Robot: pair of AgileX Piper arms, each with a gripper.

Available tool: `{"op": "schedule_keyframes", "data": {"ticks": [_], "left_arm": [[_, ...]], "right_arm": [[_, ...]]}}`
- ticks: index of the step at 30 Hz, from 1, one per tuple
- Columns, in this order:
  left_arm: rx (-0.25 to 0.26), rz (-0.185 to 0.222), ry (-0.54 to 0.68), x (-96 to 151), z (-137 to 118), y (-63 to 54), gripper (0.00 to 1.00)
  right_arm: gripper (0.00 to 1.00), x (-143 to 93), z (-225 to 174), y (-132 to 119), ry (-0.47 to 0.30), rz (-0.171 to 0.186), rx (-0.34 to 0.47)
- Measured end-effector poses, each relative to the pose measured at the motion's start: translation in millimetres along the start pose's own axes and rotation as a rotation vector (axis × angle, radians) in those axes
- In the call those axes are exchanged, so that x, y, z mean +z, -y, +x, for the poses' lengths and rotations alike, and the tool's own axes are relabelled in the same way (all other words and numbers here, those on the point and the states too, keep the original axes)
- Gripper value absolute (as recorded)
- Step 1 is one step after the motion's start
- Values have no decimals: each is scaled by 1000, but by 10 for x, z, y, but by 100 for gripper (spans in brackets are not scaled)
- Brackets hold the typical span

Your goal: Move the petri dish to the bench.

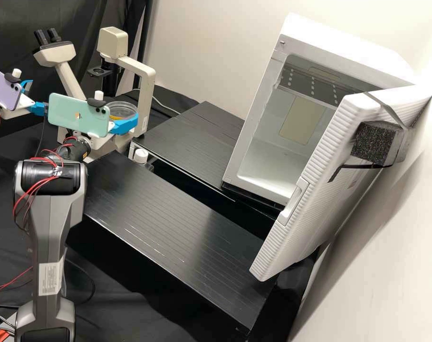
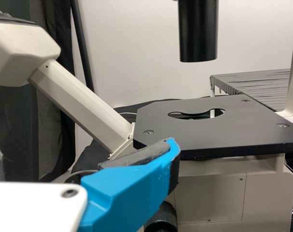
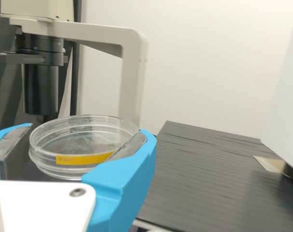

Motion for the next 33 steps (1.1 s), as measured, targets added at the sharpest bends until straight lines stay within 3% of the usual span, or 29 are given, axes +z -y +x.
{"op": "schedule_keyframes", "data": {"ticks": [8, 13, 17, 26, 30, 33], "left_arm": [[0, 0, 0, 0, 0, 0, 100], [0, 0, 0, 0, 0, 0, 100], [0, 0, 0, 0, 0, 0, 100], [0, 0, 0, 0, 0, 0, 100], [0, 0, 0, 0, 0, 0, 100], [0, 0, 0, 0, 0, 0, 100]], "right_arm": [[0, 311, -685, -225, 19, -23, 38], [0, 576, -1079, -365, 94, -18, 83], [0, 787, -1307, -443, 167, -46, 93], [0, 1224, -1480, -502, 334, -118, 110], [0, 1371, -1504, -503, 401, -134, 115], [0, 1413, -1517, -505, 399, -126, 125]]}}
